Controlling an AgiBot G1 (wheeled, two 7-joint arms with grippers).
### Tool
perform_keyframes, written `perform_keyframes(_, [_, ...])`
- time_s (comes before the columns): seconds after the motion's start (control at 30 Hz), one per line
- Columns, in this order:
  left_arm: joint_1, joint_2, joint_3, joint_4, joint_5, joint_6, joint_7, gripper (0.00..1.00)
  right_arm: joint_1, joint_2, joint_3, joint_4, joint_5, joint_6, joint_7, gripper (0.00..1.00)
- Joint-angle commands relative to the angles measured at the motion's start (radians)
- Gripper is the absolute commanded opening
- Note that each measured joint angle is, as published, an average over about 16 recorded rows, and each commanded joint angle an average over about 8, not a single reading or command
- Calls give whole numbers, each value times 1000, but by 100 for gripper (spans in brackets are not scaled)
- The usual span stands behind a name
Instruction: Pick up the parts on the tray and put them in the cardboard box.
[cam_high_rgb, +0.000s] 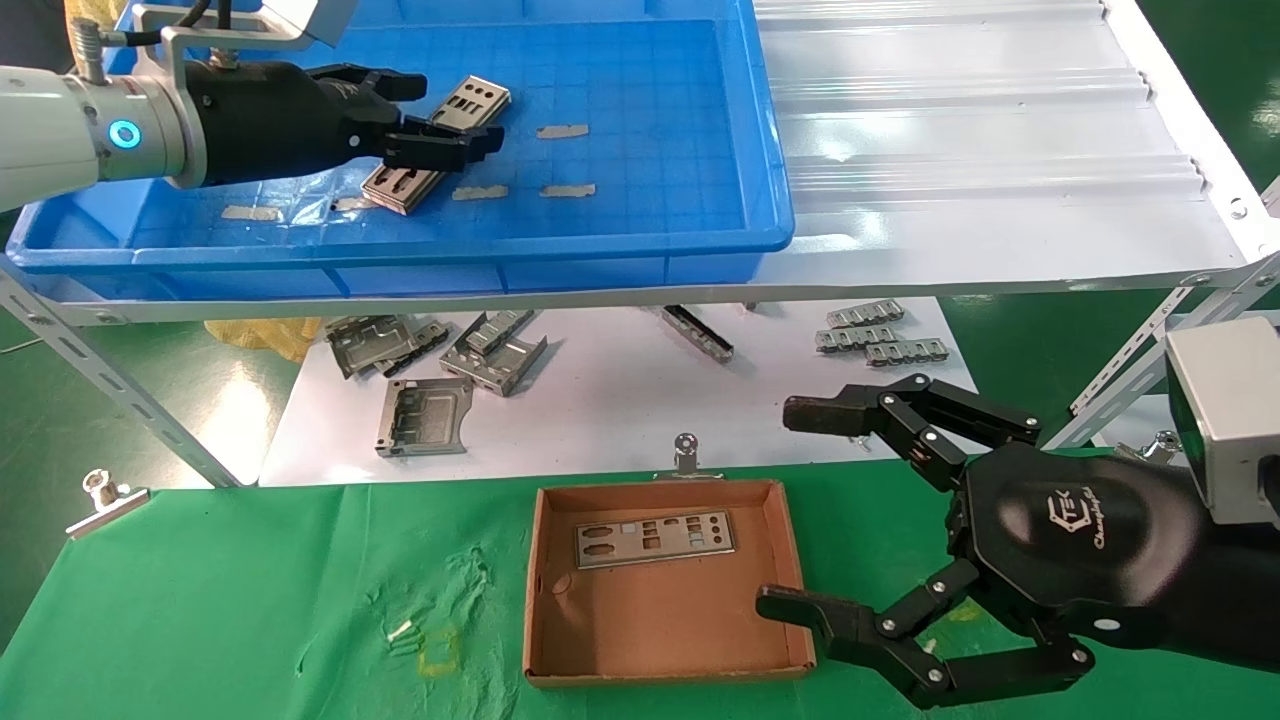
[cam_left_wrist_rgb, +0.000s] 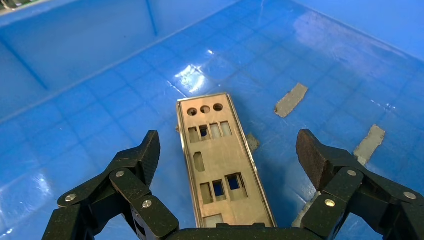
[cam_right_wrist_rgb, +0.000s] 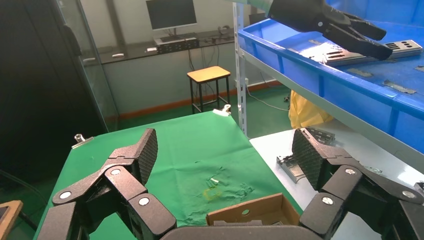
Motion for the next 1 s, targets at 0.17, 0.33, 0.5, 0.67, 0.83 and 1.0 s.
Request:
perform_keyframes(0.17, [2, 4, 1, 0, 1, -9, 0, 0, 0, 0, 0, 0, 0, 0, 0, 100])
perform_keyframes(0.33, [2, 5, 0, -2, 0, -13, 4, 0, 0, 0, 0, 0, 0, 0, 0, 100])
perform_keyframes(0.5, [3, 7, 0, -3, 0, -17, 8, 0, 0, 0, 0, 0, 0, 0, 0, 100])
perform_keyframes(0.67, [5, 8, -3, -4, -4, -23, 13, 0, 0, 0, 0, 0, 0, 0, 0, 100])
perform_keyframes(0.83, [5, 8, -3, -4, -4, -27, 16, 0, 0, 0, 0, 0, 0, 0, 0, 100])
perform_keyframes(1.0, [4, 7, -2, -2, -3, -27, 16, 0, 0, 0, 0, 0, 0, 0, 0, 100])
